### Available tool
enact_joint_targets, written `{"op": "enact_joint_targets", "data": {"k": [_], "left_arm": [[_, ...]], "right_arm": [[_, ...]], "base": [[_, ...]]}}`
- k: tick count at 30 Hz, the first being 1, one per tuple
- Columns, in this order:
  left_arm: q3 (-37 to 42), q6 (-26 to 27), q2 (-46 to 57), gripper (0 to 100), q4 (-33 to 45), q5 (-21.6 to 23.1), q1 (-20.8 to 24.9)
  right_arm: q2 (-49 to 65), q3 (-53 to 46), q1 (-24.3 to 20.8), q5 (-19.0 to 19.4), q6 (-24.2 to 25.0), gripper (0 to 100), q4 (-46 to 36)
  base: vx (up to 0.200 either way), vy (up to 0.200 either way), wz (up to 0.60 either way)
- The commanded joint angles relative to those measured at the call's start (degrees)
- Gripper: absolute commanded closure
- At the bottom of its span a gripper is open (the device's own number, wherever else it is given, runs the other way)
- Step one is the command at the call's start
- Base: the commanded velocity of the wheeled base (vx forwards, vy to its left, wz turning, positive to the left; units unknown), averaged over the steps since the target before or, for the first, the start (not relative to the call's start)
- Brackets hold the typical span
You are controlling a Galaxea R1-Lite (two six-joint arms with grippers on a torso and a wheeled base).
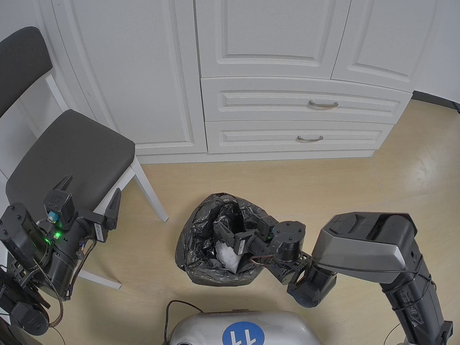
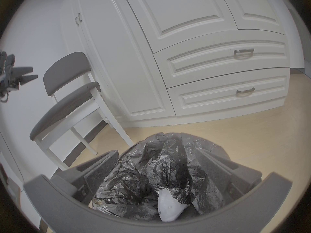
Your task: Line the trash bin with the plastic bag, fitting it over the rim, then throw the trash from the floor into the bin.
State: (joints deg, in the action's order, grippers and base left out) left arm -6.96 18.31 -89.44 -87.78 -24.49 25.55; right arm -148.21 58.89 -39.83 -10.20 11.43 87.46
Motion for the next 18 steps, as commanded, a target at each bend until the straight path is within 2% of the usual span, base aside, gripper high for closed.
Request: {"op": "enact_joint_targets", "data": {"k": [1, 4, 6, 7, 12, 18], "left_arm": [[0.37, 3.14, 0.67, 0, -0.11, -0.21, -2.70], [0.37, 6.56, 2.52, 0, -0.02, -0.29, -6.04], [0.28, 6.83, 2.87, 0, -0.02, -0.29, -6.65], [-0.07, 7.35, 4.10, 0, -0.02, -0.29, -8.94], [-0.60, 10.08, 5.77, 0, -0.02, -0.29, -13.86], [-0.86, 10.78, 7.53, 0, 0.07, -0.21, -16.06]], "right_arm": [[6.89, -2.38, 0.63, 0.36, 0.78, 0, -3.26], [8.91, -3.17, 0.89, 0.45, 1.66, 0, -3.96], [9.35, -3.35, 1.07, 0.45, 1.84, 0, -4.05], [11.54, -4.40, 1.24, 0.98, 2.01, 0, -5.01], [16.82, -5.89, 1.59, 1.59, 2.89, 0, -9.85], [22.44, -7.48, 2.30, 1.59, 3.86, 0, -14.33]], "base": [[0.000, 0.000, 0.00], [0.000, 0.000, 0.00], [0.000, 0.000, 0.00], [0.000, 0.000, 0.00], [0.000, 0.000, 0.00], [0.000, 0.000, 0.00]]}}
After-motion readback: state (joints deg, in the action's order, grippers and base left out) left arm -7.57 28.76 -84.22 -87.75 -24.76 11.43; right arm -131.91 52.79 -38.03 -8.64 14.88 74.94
